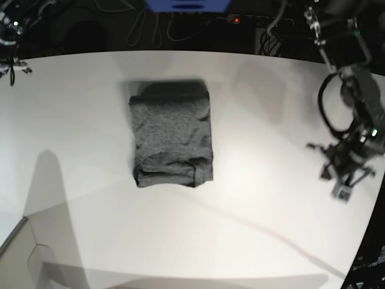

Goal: Layout the t-shirt on the table in an organized manner, then fold the t-shirt properly

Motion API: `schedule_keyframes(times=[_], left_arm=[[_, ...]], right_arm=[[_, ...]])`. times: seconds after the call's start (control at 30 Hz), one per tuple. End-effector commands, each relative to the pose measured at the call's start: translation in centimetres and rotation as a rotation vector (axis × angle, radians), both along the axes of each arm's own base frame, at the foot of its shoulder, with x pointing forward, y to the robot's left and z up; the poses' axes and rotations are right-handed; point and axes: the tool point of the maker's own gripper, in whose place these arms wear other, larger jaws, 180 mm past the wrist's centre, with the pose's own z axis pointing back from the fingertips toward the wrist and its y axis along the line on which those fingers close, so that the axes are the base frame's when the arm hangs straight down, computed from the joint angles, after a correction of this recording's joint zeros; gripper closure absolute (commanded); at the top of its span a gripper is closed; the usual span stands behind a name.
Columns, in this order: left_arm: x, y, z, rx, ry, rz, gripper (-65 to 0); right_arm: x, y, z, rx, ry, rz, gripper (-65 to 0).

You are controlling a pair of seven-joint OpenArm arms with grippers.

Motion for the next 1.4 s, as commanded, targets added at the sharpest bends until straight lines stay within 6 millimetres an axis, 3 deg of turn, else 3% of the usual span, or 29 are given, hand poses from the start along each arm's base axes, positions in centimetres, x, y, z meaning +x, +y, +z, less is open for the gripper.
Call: schedule_keyframes(times=[0.0,0.1,0.37,0.5,0.67,0.83,0.97,1.03,1.13,1.27,1.37], left_arm=[[-0.5,0.7,1.5,-0.002,-0.058,0.015,0.0],[-5.9,3.8,-0.1,0.037,-0.004,0.113,0.0],[-21.2,8.9,-4.7,0.032,0.179,0.435,0.0],[-28.1,9.0,-9.0,-0.061,0.274,0.556,0.0],[-33.9,7.2,-16.6,-0.181,0.41,0.6,0.0],[-35.3,5.3,-23.8,-0.289,0.482,0.604,0.0],[-35.3,3.8,-27.5,-0.378,0.519,0.63,0.0],[-34.6,2.9,-29.0,-0.427,0.509,0.639,0.0],[-33.6,0.0,-30.7,-0.498,0.494,0.603,0.0],[-33.5,-0.8,-32.5,-0.338,0.505,0.542,0.0],[-32.8,-2.5,-33.4,-0.263,0.52,0.513,0.0]], right_arm=[[-0.2,-0.3,1.0,-0.027,-0.024,-0.006,0.0],[-1.5,1.0,-0.9,0.056,0.044,0.042,0.0],[-6.4,2.4,-4.6,0.24,0.224,0.086,0.0],[-9.1,2.5,-8.6,0.346,0.298,0.062,0.0],[-12.1,2.6,-12.9,0.473,0.36,0.019,0.0],[-13.9,4.0,-15.7,0.57,0.391,-0.005,0.0],[-14.4,6.8,-18.4,0.637,0.342,-0.008,0.0],[-15.2,8.4,-20.0,0.674,0.311,-0.022,0.0],[-16.8,11.4,-22.7,0.727,0.273,-0.047,0.0],[-21.4,14.2,-25.6,0.71,0.239,-0.227,0.0],[-23.7,16.2,-26.6,0.633,0.265,-0.253,0.0]])
